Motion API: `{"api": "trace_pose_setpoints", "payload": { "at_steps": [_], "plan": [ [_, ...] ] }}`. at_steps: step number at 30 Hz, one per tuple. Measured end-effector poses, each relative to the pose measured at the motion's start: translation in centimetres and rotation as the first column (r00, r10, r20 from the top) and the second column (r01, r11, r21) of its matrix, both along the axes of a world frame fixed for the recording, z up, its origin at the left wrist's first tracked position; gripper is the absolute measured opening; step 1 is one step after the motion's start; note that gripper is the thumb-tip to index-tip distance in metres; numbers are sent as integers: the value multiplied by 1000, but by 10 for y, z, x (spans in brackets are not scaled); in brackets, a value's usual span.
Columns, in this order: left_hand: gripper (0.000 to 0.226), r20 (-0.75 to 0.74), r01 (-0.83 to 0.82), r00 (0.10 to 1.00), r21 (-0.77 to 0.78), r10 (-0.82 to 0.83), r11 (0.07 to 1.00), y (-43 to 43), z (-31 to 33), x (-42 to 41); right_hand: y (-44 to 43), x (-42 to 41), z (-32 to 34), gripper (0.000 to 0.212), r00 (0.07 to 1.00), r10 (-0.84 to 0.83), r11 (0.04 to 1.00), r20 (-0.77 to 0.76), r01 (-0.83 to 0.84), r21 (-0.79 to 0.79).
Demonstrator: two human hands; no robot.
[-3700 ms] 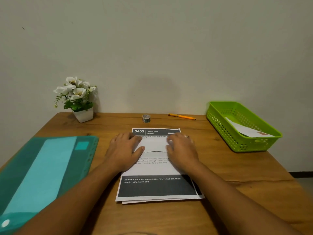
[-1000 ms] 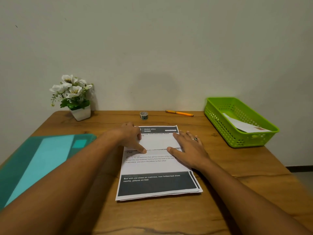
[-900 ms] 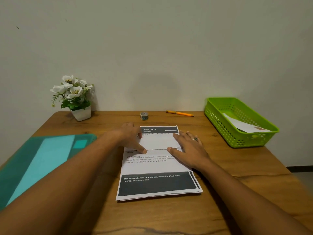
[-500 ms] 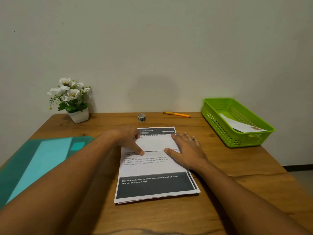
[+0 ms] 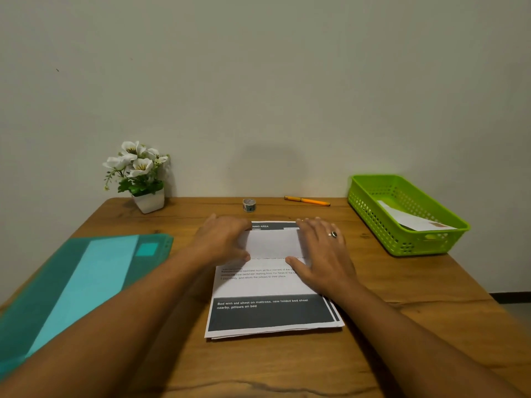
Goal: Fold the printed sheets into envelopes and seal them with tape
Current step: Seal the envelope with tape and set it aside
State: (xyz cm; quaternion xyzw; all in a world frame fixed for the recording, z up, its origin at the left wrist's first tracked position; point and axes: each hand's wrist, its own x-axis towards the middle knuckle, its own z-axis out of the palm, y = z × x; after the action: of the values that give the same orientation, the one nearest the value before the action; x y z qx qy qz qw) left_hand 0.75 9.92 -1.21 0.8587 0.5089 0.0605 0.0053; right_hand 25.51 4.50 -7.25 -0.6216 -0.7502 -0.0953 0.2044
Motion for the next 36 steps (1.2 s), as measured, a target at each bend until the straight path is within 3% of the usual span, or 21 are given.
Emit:
{"api": "trace_pose_setpoints", "payload": {
  "at_steps": [3,7,11,15,22,30,36],
  "plan": [
    [39,-9,21,1000,92,-20,996,-10,2,1,3,-6,9,83,984,45,996,171,-57,68],
    [37,-49,0,999,63,3,998,-16,1,1,11,-20,27,81,952,80,997,296,-79,-15],
    [15,-52,-30,998,131,37,991,-16,-5,1,14,-30,37,51,938,116,993,325,-99,-69],
    [16,18,-42,999,172,39,984,-17,-15,0,15,-35,39,29,932,116,991,344,-87,-99],
    [31,3,-40,999,144,40,989,-22,-28,3,9,-47,33,26,924,106,987,369,-52,-154],
    [18,-306,35,951,215,33,976,-33,-27,24,11,-72,27,28,921,133,979,366,-65,-194],
    [21,-297,54,955,223,15,973,-35,-39,19,10,-71,20,31,944,132,977,303,-72,-202]
  ]
}}
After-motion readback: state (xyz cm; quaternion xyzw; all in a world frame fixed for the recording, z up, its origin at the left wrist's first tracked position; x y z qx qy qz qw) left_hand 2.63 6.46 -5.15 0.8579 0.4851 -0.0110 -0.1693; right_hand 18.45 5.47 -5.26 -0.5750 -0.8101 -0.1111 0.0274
